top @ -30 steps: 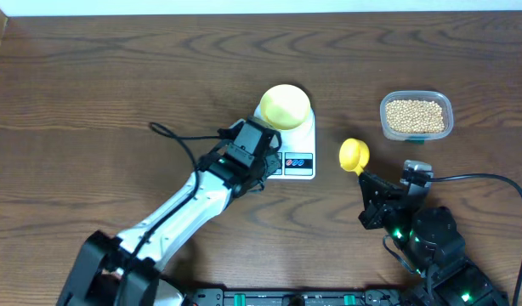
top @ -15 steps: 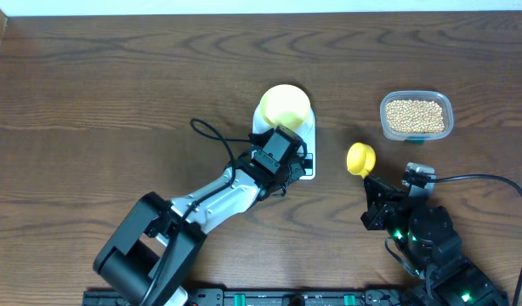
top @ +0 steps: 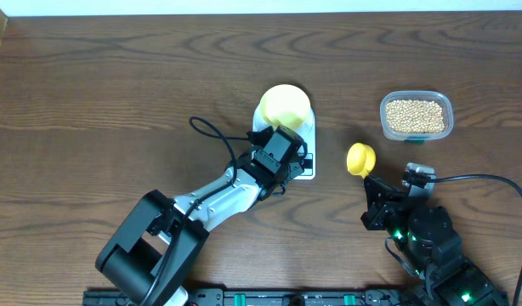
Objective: Scoop item into bowl and weigh 50g on scale
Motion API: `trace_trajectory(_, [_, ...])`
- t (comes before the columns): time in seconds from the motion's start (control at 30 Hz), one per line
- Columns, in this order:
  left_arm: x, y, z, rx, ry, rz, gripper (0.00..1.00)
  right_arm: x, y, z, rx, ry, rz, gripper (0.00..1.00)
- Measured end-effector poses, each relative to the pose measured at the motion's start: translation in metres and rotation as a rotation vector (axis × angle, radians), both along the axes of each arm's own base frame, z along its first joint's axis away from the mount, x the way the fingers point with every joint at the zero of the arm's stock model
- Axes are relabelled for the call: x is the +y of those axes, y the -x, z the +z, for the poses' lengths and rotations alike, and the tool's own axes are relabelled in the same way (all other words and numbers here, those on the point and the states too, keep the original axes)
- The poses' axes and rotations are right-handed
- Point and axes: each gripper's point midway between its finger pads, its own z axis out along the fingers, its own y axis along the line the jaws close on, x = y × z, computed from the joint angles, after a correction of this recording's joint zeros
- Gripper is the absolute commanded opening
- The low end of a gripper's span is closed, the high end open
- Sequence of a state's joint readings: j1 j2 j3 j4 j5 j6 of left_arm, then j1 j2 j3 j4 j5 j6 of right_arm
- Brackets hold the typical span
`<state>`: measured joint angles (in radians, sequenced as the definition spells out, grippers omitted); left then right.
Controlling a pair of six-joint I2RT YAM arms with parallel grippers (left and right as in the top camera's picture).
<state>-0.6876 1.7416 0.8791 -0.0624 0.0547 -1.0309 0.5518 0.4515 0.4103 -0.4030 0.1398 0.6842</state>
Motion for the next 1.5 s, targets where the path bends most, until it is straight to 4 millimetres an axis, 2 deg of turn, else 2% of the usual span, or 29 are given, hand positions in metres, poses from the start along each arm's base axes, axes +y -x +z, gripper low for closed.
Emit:
trace_trajectory(0.33, [-0.001,-0.011,0.005,-0.059,-0.003,0.003,0.07,-0.001,0.000,-0.001,0.000,0.004,-0.007,0.01])
trace_trajectory(1.5, [0.000,-0.009,0.000,-0.048,-0.021,-0.009,0.07,-0.004,0.000,-0.004,0.011,0.016,-0.016,0.01])
